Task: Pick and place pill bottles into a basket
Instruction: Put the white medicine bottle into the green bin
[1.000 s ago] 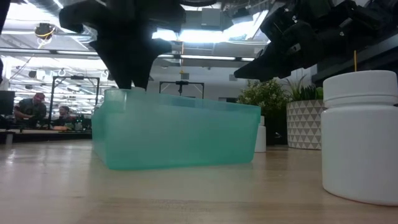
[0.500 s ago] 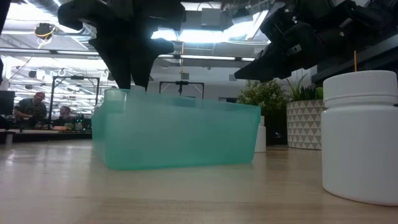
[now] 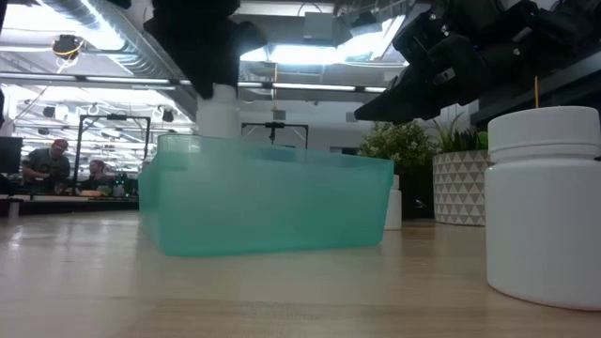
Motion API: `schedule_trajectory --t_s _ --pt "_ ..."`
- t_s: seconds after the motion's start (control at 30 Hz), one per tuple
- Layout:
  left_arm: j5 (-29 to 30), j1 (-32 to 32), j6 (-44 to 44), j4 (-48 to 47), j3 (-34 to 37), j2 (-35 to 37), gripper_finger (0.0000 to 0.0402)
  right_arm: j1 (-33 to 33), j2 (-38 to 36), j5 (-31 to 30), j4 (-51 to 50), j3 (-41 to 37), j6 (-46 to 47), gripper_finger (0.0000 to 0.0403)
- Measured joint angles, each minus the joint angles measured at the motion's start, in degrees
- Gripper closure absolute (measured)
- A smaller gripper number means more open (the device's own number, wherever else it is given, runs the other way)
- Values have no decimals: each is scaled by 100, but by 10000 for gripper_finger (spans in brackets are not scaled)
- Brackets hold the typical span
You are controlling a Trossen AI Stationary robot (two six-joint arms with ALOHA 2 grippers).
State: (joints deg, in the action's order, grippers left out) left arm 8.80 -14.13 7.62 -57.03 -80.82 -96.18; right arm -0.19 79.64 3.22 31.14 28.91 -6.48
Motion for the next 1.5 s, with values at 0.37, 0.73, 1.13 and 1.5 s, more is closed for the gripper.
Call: schedule_trajectory --t_s 0.37,0.73,1.13,1.5 --pt "163 12 -133 1017 1359 983 250 0 0 2 -22 0 -7 391" --pt "-7 176 -83 931 1392 756 250 0 0 -2 -17 0 -40 391" --pt "-123 304 216 888 1392 318 250 -2 0 -4 -26 0 -158 391" --pt "-125 304 240 897 1392 33 250 -2 0 -7 -28 0 -162 391"
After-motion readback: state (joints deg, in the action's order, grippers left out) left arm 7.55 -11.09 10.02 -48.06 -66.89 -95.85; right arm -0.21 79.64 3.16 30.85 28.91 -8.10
